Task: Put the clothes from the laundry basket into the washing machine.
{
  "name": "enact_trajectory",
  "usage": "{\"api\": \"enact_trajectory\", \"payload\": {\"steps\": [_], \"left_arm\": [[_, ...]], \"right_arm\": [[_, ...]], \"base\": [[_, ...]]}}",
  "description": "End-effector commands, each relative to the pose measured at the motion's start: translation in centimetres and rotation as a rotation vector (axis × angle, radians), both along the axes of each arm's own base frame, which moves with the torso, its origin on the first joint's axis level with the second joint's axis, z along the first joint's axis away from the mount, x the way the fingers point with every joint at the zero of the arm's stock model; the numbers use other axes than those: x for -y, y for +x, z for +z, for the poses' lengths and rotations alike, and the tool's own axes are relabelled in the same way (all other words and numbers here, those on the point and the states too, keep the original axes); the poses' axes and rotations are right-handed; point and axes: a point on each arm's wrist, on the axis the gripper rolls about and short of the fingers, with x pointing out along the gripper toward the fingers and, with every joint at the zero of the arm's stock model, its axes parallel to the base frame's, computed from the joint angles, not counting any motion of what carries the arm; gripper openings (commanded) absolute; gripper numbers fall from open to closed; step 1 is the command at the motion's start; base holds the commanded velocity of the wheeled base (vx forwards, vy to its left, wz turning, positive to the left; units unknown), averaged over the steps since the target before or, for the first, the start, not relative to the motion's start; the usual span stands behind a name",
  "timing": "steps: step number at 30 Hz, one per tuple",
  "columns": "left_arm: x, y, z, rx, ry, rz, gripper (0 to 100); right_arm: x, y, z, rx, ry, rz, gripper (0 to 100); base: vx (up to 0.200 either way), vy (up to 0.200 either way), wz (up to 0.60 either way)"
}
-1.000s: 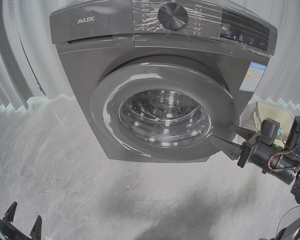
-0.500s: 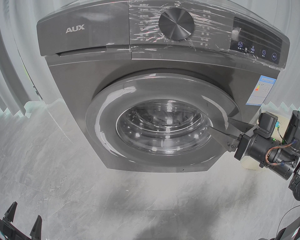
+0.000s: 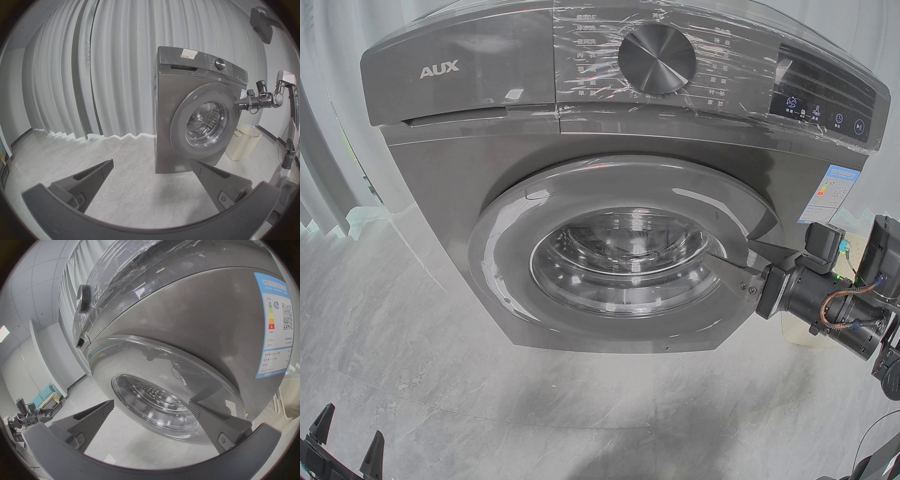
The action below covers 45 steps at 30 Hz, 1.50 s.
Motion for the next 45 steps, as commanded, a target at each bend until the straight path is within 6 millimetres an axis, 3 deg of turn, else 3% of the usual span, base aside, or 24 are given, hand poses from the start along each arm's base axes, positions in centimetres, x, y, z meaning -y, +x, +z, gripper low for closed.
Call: {"api": "enact_trajectory", "payload": {"steps": [1,7,12,14,15,17,18,21,36,41,45], "left_arm": [[0.0,0.0,-0.5,-0.004,-0.002,0.001,100],[0.0,0.0,-0.5,-0.006,-0.002,-0.001,100],[0.0,0.0,-0.5,-0.006,-0.002,-0.001,100],[0.0,0.0,-0.5,-0.006,-0.002,-0.001,100],[0.0,0.0,-0.5,-0.006,-0.005,-0.001,100],[0.0,0.0,-0.5,-0.006,-0.005,-0.001,100],[0.0,0.0,-0.5,-0.006,-0.005,-0.001,100],[0.0,0.0,-0.5,-0.006,-0.007,-0.001,100],[0.0,0.0,-0.4,-0.007,-0.005,-0.001,100],[0.0,0.0,-0.4,-0.007,-0.005,-0.001,100],[0.0,0.0,-0.4,-0.007,-0.007,-0.001,100]], "right_arm": [[1.1,-2.6,-1.2,-0.014,-0.023,0.018,100],[5.3,-9.3,-4.0,0.002,-0.077,0.044,100],[9.9,-13.8,-5.7,0.077,-0.067,-0.167,100],[10.2,-14.2,-5.8,0.081,-0.063,-0.186,100],[11.7,-17.1,-6.5,0.125,-0.056,-0.281,100],[11.8,-17.5,-6.6,0.134,-0.054,-0.287,100],[12.5,-20.1,-8.5,0.132,-0.060,-0.341,100],[12.9,-22.0,-10.7,0.103,-0.073,-0.362,100],[13.1,-21.8,-12.4,-0.036,-0.121,-0.536,100],[12.8,-22.2,-12.5,0.003,-0.148,-0.658,100],[12.7,-22.5,-12.9,0.013,-0.135,-0.585,100]], "base": [[0.000,0.000,0.00],[0.000,0.000,0.00],[0.000,0.000,0.00],[0.000,0.000,0.00],[0.000,0.000,0.00],[0.000,0.000,0.00],[0.000,0.000,0.00],[0.000,0.000,0.00],[0.000,0.000,0.00],[0.000,0.000,0.00],[0.000,0.000,0.00]]}}
